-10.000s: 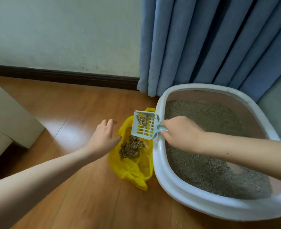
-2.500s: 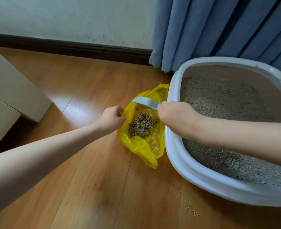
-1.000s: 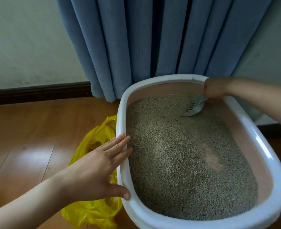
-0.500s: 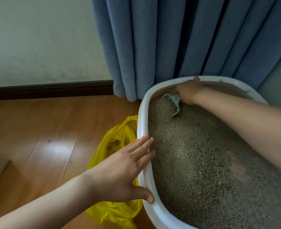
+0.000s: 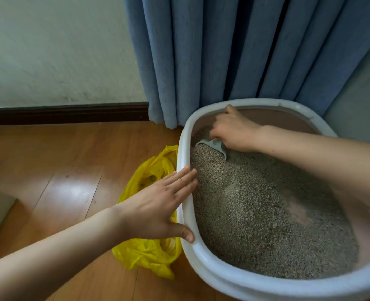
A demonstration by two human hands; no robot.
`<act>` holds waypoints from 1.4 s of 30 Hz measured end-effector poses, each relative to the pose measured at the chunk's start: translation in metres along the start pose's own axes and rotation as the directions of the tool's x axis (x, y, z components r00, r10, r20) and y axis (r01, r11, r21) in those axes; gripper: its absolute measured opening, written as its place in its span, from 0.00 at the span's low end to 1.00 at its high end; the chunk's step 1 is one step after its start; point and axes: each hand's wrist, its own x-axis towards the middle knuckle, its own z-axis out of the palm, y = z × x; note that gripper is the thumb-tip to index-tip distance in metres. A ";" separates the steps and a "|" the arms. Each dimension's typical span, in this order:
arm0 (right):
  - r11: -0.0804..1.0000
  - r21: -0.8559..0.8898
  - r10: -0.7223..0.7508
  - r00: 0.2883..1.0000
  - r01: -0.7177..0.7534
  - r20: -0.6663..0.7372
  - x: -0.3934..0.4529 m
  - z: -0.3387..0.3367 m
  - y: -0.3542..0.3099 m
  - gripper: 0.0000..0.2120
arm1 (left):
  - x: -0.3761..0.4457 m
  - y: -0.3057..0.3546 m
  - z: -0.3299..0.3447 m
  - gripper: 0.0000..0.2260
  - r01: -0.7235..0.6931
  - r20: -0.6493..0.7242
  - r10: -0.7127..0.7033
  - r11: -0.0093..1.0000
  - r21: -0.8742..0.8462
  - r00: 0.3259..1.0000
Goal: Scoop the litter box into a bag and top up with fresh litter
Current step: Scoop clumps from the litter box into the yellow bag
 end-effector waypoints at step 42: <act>0.462 0.632 0.432 0.781 -0.621 0.451 -0.166 -0.003 -0.007 0.16 | 0.000 0.012 -0.014 0.52 0.098 0.092 -0.094 0.995 -0.035 0.991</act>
